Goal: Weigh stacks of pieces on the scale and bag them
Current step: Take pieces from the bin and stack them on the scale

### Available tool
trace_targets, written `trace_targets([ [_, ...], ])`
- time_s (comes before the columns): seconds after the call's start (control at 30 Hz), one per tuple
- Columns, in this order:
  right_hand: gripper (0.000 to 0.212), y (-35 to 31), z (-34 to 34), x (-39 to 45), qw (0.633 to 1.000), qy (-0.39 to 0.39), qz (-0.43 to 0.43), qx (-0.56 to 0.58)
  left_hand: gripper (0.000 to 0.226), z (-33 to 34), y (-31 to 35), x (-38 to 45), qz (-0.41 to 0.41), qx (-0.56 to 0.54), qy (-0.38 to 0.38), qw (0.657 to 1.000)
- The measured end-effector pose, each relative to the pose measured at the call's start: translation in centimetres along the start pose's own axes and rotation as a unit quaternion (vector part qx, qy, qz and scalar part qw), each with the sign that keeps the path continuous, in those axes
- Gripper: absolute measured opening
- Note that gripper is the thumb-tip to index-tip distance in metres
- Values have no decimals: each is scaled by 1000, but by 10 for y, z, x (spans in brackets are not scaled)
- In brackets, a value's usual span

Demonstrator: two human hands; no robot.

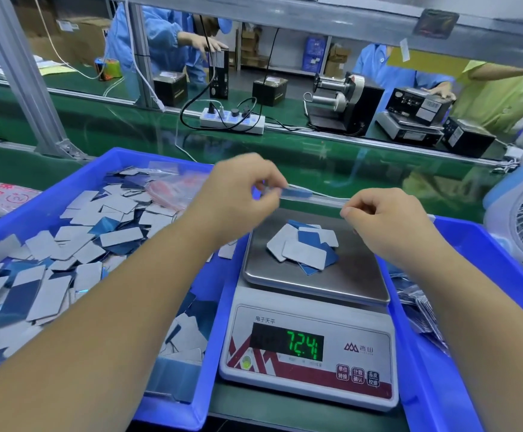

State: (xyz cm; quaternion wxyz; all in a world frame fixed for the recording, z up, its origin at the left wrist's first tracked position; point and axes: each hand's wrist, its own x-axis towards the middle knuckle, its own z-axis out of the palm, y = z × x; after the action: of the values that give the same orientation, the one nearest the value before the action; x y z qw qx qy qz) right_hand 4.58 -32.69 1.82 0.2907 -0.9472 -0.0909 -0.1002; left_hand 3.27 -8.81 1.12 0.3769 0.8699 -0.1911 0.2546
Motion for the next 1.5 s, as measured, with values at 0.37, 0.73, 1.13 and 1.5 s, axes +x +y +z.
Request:
trace_targets([
  [0.37,23,2,-1,1,1000,-6,-3,8,13,5,5,-7,-31,-76,-141,987],
  [0.73,15,-4,1,-4,998,-56,-39,18,12,11,-10,-5,-135,-76,-121,980],
  [1.13,60,-4,2,-4,990,-134,-27,-45,90,1,11,19,-224,79,-347,907],
  [1.5,76,-8,3,-2,978,-209,8,-27,76,14,30,42,-136,218,-452,854],
])
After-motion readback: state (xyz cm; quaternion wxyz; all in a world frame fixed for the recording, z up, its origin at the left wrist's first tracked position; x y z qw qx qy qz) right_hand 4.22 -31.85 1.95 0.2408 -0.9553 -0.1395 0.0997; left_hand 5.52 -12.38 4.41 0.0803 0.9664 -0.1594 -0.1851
